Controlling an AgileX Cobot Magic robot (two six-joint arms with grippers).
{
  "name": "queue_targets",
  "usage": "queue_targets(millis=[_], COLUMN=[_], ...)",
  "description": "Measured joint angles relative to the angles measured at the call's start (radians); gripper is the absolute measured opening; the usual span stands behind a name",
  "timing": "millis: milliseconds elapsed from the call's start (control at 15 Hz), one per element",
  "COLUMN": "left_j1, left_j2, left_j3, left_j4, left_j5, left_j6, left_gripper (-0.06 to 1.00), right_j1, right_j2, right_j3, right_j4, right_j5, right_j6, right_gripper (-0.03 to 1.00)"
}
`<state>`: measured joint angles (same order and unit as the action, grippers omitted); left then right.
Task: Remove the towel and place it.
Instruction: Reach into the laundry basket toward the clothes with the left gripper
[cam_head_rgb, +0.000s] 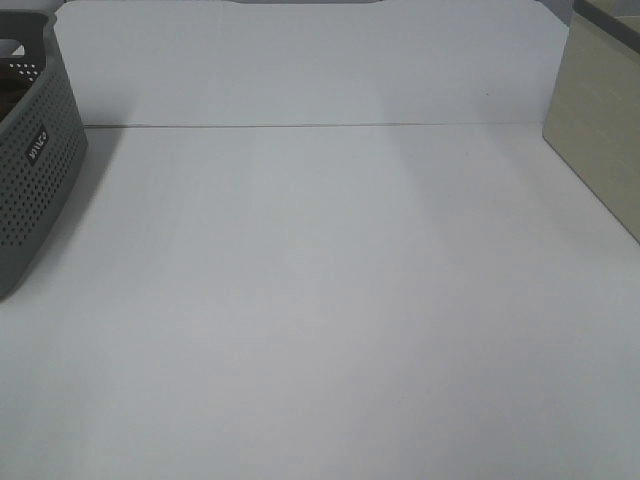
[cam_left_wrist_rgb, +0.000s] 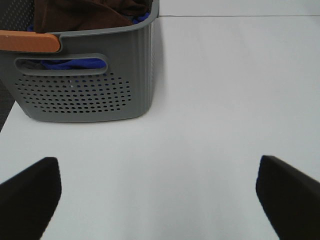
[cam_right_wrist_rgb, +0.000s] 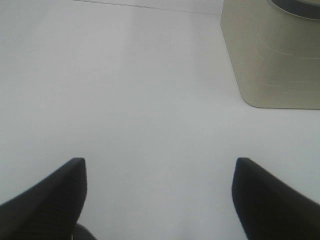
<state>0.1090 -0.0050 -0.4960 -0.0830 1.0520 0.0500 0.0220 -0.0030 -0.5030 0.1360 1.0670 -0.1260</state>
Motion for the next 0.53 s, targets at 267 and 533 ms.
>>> queue_targets(millis=[267,533], left_j1=[0.0,0.0], left_j2=[0.0,0.0], left_j3=[0.0,0.0], left_j4=[0.0,0.0], left_j5=[0.0,0.0], left_j6=[0.0,0.0], left_gripper=[0.99,0.99], right_j1=[0.0,0.0], right_j2=[0.0,0.0], right_j3=[0.0,0.0], right_j4=[0.0,0.0], right_j5=[0.0,0.0], right_j6=[0.0,0.0], right_gripper=[0.77,0.77])
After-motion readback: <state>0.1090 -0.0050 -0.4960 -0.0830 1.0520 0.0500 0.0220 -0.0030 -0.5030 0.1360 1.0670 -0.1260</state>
